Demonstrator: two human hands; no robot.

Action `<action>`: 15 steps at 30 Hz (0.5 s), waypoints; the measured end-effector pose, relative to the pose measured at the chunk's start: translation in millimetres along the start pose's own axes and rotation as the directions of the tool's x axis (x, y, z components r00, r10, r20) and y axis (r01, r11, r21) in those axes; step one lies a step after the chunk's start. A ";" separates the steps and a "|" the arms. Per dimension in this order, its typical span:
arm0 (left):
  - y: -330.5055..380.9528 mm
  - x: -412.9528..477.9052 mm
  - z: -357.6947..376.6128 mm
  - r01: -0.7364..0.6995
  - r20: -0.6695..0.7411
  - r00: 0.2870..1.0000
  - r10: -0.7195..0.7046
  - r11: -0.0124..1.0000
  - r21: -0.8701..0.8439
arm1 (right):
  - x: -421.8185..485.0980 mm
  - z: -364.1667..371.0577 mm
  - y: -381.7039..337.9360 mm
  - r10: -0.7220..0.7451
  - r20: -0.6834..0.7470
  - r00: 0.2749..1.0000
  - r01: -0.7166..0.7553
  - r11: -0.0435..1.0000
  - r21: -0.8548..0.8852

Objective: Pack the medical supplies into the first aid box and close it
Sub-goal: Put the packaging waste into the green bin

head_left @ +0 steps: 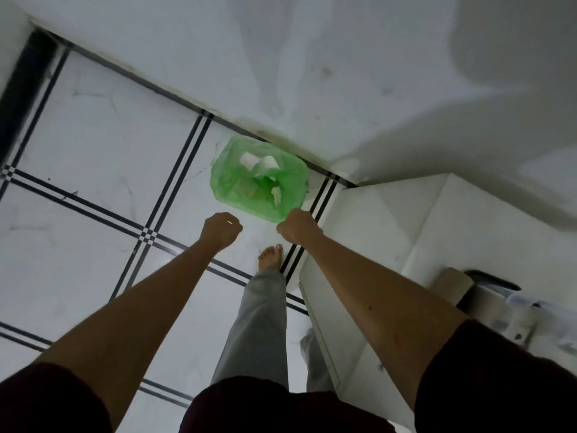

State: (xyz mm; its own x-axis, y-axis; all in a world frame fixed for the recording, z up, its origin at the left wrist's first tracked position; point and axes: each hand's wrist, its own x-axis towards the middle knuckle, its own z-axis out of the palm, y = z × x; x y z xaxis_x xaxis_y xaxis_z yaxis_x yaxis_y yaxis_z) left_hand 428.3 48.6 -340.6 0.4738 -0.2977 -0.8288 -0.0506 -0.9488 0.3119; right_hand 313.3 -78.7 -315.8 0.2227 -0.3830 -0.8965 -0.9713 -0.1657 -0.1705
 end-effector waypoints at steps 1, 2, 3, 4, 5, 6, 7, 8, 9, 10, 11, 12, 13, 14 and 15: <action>2.3 -0.6 1.9 -0.016 -0.015 1.000 0.016 1.000 0.002 | -0.7 2.0 0.1 -0.006 -0.013 1.000 0.006 1.000 -0.006; 3.9 -1.2 4.7 -0.027 -0.028 0.999 0.027 1.000 0.003 | -4.1 3.5 0.0 -0.008 -0.023 1.000 0.008 1.000 -0.011; 6.7 -1.3 6.7 -0.044 -0.045 0.998 0.044 0.999 0.010 | -4.9 5.1 0.5 -0.017 -0.034 0.999 0.016 1.000 -0.007; 8.9 -3.2 9.2 -0.066 -0.056 0.996 0.067 0.998 0.024 | -9.0 6.0 0.6 -0.027 -0.040 0.999 0.027 1.000 -0.005; 10.7 -7.9 12.4 -0.093 -0.059 0.994 0.095 0.995 0.044 | -13.4 8.6 3.3 -0.044 -0.052 0.998 0.045 0.999 0.010; 12.9 -12.8 15.0 -0.124 -0.062 0.990 0.128 0.990 0.064 | -20.4 8.9 4.9 -0.057 -0.063 0.996 0.059 0.998 0.024; 16.2 -18.6 17.0 -0.159 -0.067 0.984 0.164 0.984 0.075 | -25.8 9.0 8.8 -0.091 -0.087 0.992 0.093 0.995 0.030; 19.9 -24.8 18.5 -0.198 -0.071 0.976 0.204 0.977 0.080 | -32.5 7.5 11.8 -0.119 -0.111 0.987 0.122 0.992 0.024; 24.6 -32.2 19.5 -0.242 -0.078 0.965 0.248 0.967 0.083 | -39.6 4.9 16.3 -0.152 -0.151 0.977 0.154 0.988 0.002; 30.0 -40.3 20.1 -0.287 -0.087 0.952 0.294 0.954 0.091 | -48.9 -0.2 20.4 -0.182 -0.197 0.963 0.180 0.983 -0.029; 36.1 -49.6 20.9 -0.328 -0.096 0.936 0.338 0.939 0.106 | -57.8 -5.0 26.2 -0.225 -0.248 0.942 0.215 0.974 -0.067; 43.2 -60.1 21.5 -0.362 -0.099 0.922 0.374 0.924 0.125 | -69.0 -11.1 31.4 -0.255 -0.289 0.923 0.238 0.967 -0.093; 50.6 -70.5 21.8 -0.385 -0.101 0.911 0.400 0.912 0.144 | -78.6 -16.9 36.9 -0.286 -0.332 0.899 0.265 0.958 -0.109; 58.7 -83.2 23.8 -0.409 -0.103 0.898 0.428 0.898 0.162 | -90.4 -22.9 43.3 -0.304 -0.370 0.878 0.280 0.953 -0.117; 67.6 -96.2 26.6 -0.436 -0.105 0.883 0.458 0.882 0.179 | -102.1 -28.6 50.8 -0.323 -0.408 0.854 0.300 0.946 -0.120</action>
State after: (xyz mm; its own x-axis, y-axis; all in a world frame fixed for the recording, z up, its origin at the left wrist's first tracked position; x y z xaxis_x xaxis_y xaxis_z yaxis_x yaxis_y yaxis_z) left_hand 355.9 10.2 -252.2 0.4873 -0.6860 -0.5402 -0.4083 -0.7259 0.5535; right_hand 243.7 -74.0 -221.2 0.5375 -0.6445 -0.5438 -0.8424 -0.3812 -0.3809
